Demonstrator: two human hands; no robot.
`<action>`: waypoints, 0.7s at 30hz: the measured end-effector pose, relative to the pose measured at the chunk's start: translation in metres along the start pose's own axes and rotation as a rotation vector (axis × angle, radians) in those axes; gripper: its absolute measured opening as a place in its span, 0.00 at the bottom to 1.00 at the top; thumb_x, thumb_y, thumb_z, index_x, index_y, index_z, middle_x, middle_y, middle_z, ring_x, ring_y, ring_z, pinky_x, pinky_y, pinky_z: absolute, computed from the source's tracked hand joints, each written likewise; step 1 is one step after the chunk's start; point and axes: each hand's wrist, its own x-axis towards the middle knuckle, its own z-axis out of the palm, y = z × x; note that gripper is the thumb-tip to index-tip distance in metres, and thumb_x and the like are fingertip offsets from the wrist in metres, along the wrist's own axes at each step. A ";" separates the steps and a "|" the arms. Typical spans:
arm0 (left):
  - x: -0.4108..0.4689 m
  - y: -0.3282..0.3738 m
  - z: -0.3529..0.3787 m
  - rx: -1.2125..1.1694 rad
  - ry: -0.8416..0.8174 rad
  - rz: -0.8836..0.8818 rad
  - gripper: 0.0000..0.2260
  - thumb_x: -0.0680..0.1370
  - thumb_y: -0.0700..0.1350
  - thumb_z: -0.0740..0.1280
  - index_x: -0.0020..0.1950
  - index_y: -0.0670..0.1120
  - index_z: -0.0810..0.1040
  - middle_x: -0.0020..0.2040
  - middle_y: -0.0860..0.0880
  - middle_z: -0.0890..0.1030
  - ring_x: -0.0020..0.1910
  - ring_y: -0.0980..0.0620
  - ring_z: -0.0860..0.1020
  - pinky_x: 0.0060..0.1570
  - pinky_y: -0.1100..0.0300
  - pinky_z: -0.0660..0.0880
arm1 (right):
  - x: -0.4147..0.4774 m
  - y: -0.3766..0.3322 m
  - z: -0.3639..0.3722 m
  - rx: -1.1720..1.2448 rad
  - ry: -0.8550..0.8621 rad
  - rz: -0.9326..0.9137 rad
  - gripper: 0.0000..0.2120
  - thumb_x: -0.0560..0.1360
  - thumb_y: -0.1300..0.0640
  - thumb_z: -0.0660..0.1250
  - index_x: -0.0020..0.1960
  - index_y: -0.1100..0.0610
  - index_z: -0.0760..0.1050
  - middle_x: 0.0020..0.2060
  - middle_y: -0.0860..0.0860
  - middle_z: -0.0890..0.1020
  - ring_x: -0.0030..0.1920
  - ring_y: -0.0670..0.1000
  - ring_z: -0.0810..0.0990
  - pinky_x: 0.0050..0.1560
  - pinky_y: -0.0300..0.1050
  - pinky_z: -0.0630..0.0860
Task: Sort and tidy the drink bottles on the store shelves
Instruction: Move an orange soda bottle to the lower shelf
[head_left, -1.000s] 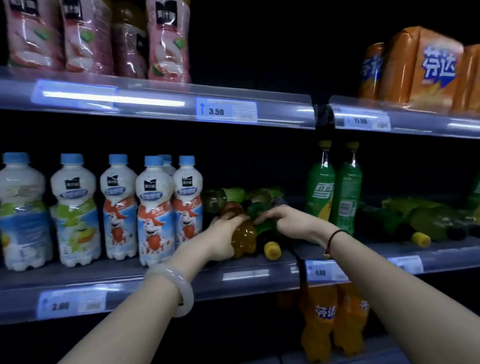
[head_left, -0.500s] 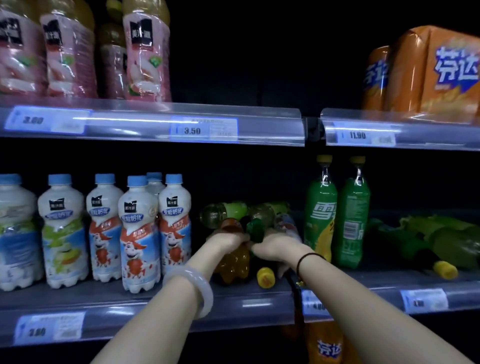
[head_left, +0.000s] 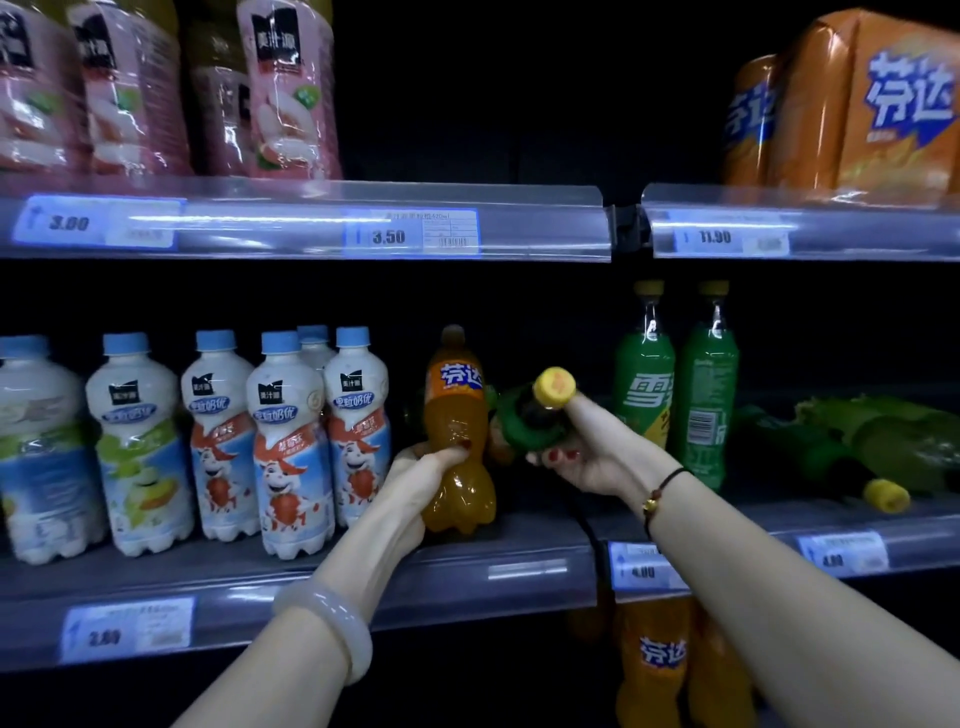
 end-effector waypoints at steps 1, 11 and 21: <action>-0.001 0.000 -0.001 -0.021 -0.016 0.025 0.26 0.70 0.40 0.73 0.65 0.40 0.69 0.47 0.39 0.81 0.41 0.42 0.82 0.34 0.54 0.78 | 0.000 -0.003 -0.003 0.029 -0.042 0.034 0.18 0.77 0.45 0.58 0.57 0.58 0.73 0.39 0.61 0.81 0.24 0.56 0.79 0.15 0.33 0.69; -0.014 0.005 -0.005 -0.107 -0.134 0.089 0.31 0.69 0.31 0.71 0.67 0.43 0.61 0.53 0.41 0.79 0.49 0.43 0.80 0.44 0.47 0.78 | -0.003 0.014 -0.003 -0.435 -0.071 -0.223 0.23 0.70 0.63 0.74 0.62 0.63 0.71 0.31 0.52 0.84 0.28 0.45 0.81 0.23 0.34 0.72; -0.011 0.010 0.002 0.030 -0.183 0.146 0.30 0.68 0.29 0.70 0.64 0.45 0.63 0.53 0.40 0.79 0.50 0.41 0.79 0.50 0.44 0.78 | 0.005 0.021 -0.007 -0.523 0.058 -0.505 0.29 0.71 0.41 0.68 0.67 0.52 0.66 0.55 0.52 0.81 0.42 0.38 0.81 0.42 0.35 0.79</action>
